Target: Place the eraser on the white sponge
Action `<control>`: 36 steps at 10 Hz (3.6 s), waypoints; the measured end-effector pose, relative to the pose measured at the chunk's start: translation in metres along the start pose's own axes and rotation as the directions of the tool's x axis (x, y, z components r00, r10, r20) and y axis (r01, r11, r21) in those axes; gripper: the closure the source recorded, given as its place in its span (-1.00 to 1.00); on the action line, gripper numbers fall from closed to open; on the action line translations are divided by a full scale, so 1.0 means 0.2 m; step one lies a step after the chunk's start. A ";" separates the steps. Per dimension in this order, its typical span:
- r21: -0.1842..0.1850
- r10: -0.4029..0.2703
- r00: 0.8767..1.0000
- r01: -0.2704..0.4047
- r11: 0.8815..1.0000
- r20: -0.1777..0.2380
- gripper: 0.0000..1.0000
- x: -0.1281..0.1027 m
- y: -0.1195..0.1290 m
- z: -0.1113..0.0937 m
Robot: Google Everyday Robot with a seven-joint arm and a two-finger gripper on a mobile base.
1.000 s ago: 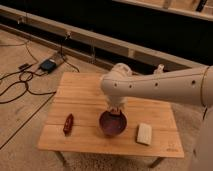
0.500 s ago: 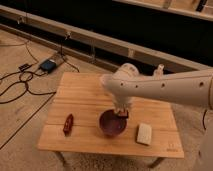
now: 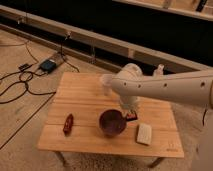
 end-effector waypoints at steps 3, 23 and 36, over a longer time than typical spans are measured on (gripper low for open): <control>0.036 0.001 1.000 0.000 0.999 -0.029 1.00 0.05 -0.05 0.06; 0.015 0.183 0.978 -0.183 0.983 -0.098 1.00 0.26 -0.11 0.40; 0.089 0.300 0.921 -0.286 0.954 -0.247 0.44 0.47 -0.15 0.52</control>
